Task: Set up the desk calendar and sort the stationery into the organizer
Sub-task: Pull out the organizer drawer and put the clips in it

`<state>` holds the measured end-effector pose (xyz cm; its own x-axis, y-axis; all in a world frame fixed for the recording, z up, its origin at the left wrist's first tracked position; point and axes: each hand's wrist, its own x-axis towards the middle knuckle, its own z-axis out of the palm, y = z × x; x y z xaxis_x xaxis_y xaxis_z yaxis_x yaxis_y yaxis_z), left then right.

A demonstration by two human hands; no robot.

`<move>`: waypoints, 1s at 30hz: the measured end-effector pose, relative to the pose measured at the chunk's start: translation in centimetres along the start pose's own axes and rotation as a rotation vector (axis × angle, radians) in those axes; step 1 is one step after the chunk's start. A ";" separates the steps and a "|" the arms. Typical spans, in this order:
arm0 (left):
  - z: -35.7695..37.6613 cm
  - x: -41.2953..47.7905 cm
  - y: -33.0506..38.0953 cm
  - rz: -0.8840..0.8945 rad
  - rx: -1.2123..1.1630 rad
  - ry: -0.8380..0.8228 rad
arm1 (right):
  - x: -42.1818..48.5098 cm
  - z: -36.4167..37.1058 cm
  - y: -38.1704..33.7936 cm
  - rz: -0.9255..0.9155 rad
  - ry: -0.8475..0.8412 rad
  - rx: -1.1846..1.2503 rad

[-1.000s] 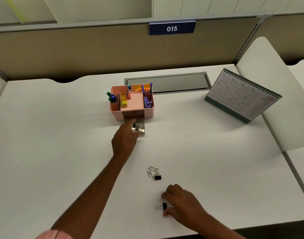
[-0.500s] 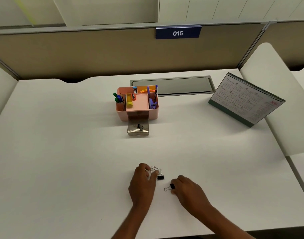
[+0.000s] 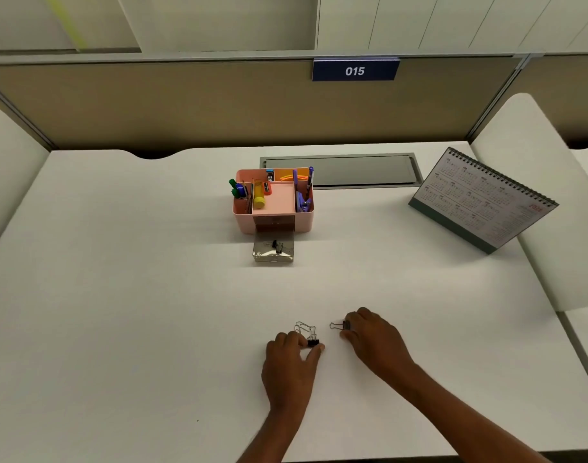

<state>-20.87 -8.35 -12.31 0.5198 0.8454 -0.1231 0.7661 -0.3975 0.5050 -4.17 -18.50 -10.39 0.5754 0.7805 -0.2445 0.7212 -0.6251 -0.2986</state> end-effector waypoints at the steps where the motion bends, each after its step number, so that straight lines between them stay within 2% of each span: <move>1: 0.1 0.0 -0.1 0.003 0.005 -0.001 | 0.6 -0.2 -0.1 -0.007 0.002 -0.003; 7: 0.3 -0.2 0.0 0.015 -0.026 0.013 | 5.0 -2.9 -1.9 -0.023 0.063 0.044; 14: 0.3 -0.4 -0.1 0.003 -0.062 0.016 | 12.9 -7.2 -8.5 -0.104 0.194 0.070; 17: 0.5 -0.5 -0.2 0.007 -0.083 0.021 | 16.2 -7.7 -10.8 -0.124 0.150 0.043; 21: 0.7 -0.5 -0.3 0.027 -0.103 0.034 | 19.3 -7.0 -12.2 -0.191 0.112 -0.144; 24: 0.8 -0.4 -0.5 0.042 -0.104 0.038 | 20.3 -6.3 -12.3 -0.188 0.035 -0.221; 30: 1.2 -0.5 -1.0 0.059 -0.085 0.032 | 21.3 -5.9 -12.2 -0.202 -0.010 -0.338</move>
<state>-21.44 -8.74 -13.80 0.5497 0.8329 -0.0638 0.6990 -0.4168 0.5812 1.54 5.72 -6.55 0.4064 0.8865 -0.2210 0.9068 -0.4210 -0.0210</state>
